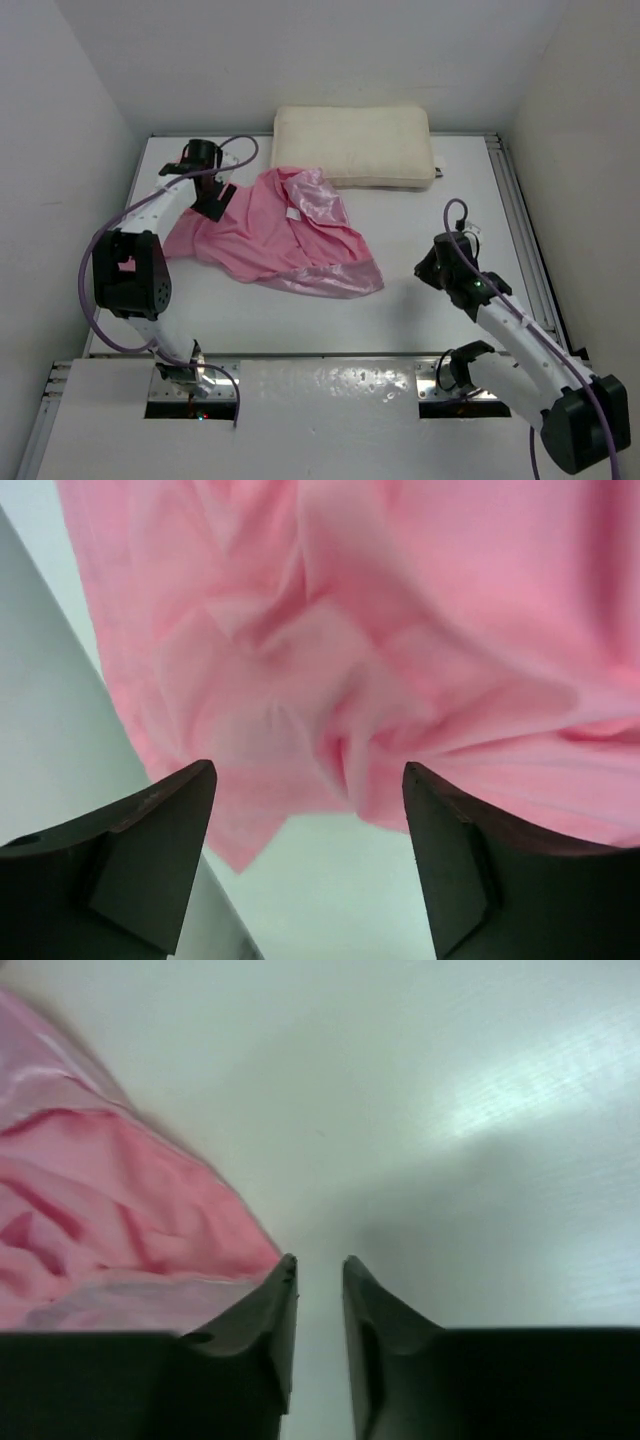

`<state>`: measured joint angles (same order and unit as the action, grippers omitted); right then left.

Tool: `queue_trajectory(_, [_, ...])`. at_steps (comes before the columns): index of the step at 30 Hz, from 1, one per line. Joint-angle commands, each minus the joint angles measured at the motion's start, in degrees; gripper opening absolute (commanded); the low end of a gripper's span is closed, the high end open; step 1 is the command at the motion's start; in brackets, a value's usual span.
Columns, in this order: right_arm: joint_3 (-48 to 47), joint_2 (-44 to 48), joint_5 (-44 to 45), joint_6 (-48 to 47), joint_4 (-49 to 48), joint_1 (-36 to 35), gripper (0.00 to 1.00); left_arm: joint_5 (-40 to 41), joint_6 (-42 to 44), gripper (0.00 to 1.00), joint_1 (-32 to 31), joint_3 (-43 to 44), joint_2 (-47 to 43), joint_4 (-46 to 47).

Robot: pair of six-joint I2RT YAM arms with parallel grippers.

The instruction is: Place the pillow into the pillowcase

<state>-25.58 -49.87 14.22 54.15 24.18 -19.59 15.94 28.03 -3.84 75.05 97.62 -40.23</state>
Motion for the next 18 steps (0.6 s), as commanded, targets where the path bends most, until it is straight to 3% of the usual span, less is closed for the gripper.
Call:
queue_trajectory(1, [-7.6, -4.3, 3.9, -7.2, -10.5, -1.0, 0.17, -11.7, -1.3, 0.72, -1.3, 8.2, -2.6, -1.1])
queue_trajectory(2, [-9.6, -9.6, 3.0, -9.7, -10.9, -2.2, 0.0, -15.3, -1.4, 0.59, -1.4, 9.2, -2.4, 0.1])
queue_trajectory(3, [-14.1, -12.7, 2.6, -10.8, -11.2, -2.6, 0.0, -18.7, -2.5, 0.29, -2.1, 9.9, -2.2, 1.2])
queue_trajectory(4, [-16.5, -15.5, 2.1, -11.5, -11.6, -3.3, 0.08, -23.6, -3.5, 0.2, -2.5, 11.1, -0.9, 2.4])
queue_trajectory(5, [-18.6, -18.4, 1.4, -12.9, -11.9, -4.5, 0.45, -25.8, -4.6, 0.2, -2.9, 11.7, 0.1, 4.3])
queue_trajectory(8, [-25.6, -28.4, -2.5, -14.2, -14.3, -6.4, 0.68, -30.7, -8.8, 0.35, -4.3, 15.9, 6.6, 5.7])
queue_trajectory(12, [-32.1, -39.5, -6.5, -12.7, -16.4, -7.5, 0.78, -32.8, -14.6, 0.42, -5.4, 24.2, 18.1, 2.5])
queue_trajectory(18, [-38.4, -49.3, -8.2, -11.0, -17.1, -8.5, 0.85, -32.8, -17.3, 0.52, -7.1, 26.5, 23.5, 4.9])
